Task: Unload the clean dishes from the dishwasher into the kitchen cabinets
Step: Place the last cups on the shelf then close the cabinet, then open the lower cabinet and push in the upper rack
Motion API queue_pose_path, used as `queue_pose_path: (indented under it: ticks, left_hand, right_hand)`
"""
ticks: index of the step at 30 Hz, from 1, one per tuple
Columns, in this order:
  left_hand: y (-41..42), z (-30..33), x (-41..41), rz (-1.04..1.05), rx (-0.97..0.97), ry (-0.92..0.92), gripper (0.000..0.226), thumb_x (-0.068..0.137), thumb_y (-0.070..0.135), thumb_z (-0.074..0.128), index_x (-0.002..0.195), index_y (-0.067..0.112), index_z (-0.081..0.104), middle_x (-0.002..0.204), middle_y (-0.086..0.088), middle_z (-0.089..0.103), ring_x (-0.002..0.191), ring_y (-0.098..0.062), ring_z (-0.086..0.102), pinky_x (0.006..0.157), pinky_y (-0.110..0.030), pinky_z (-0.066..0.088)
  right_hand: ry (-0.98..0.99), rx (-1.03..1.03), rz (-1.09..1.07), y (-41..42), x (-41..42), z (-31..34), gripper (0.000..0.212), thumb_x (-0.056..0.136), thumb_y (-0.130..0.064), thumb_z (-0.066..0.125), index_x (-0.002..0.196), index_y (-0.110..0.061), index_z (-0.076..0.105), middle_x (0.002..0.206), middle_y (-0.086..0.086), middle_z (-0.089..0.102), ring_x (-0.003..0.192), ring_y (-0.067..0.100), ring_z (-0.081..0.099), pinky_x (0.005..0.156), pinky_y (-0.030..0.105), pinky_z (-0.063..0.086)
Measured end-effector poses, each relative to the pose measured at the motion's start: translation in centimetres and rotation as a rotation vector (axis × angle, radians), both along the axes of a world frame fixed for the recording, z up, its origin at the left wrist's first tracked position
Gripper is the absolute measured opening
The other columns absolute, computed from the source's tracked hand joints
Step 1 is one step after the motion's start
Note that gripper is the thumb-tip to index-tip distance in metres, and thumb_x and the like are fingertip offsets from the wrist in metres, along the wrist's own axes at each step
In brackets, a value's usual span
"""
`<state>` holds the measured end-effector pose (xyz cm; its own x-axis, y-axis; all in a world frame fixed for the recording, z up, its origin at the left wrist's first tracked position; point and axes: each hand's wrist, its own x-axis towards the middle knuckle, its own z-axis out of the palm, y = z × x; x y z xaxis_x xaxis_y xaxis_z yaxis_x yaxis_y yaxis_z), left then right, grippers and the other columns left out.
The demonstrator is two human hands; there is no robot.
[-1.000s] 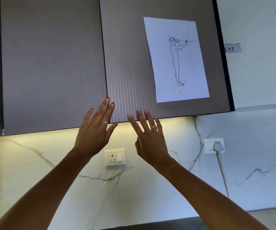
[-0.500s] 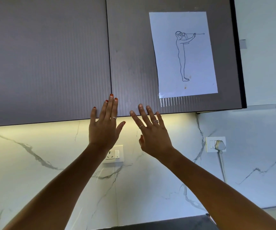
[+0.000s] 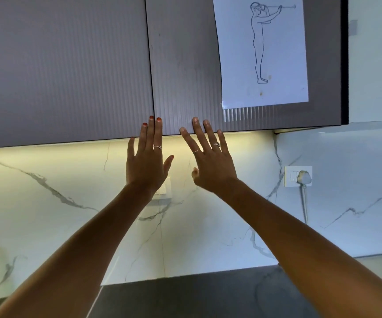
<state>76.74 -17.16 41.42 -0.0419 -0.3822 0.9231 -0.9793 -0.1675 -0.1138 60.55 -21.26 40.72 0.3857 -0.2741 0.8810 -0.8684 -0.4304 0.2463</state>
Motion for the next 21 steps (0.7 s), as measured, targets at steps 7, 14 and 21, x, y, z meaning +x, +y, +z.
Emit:
queue_pose_path:
  ticks: [7, 14, 21]
  left_hand:
    - [3.1, -4.8, -2.3, -0.129, 0.139, 0.149, 0.08, 0.095, 0.04, 0.048, 0.152, 0.015, -0.002, 0.16, -0.005, -0.003, 0.148, -0.024, 0.004, 0.118, -0.045, 0.008]
    - [9.8, -16.4, -5.5, -0.138, 0.413, 0.272, 0.082, 0.095, 0.037, 0.049, 0.151, 0.023, -0.009, 0.16, 0.001, -0.012, 0.148, -0.022, -0.002, 0.118, -0.048, 0.008]
    - [21.0, -30.2, -11.1, 0.001, 0.751, 0.48, 0.076, 0.097, 0.044, 0.039, 0.151, 0.025, -0.011, 0.159, 0.004, -0.016, 0.147, -0.019, -0.01, 0.12, -0.044, 0.003]
  right_hand:
    - [0.081, 0.188, 0.097, 3.3, -2.2, -2.1, 0.084, 0.086, -0.034, 0.06, 0.152, -0.027, 0.009, 0.161, 0.005, -0.001, 0.149, 0.026, 0.001, 0.117, 0.049, 0.001]
    - [0.173, 0.541, 0.107, 8.1, -8.3, -13.3, 0.079, 0.088, -0.025, 0.054, 0.152, -0.027, 0.008, 0.161, -0.004, -0.008, 0.149, 0.016, -0.002, 0.119, 0.045, -0.002]
    - [0.097, 0.893, 0.097, 15.4, -16.8, -24.2, 0.073, 0.088, -0.031, 0.054, 0.15, -0.022, 0.016, 0.161, -0.002, 0.002, 0.148, 0.017, 0.006, 0.12, 0.046, 0.004]
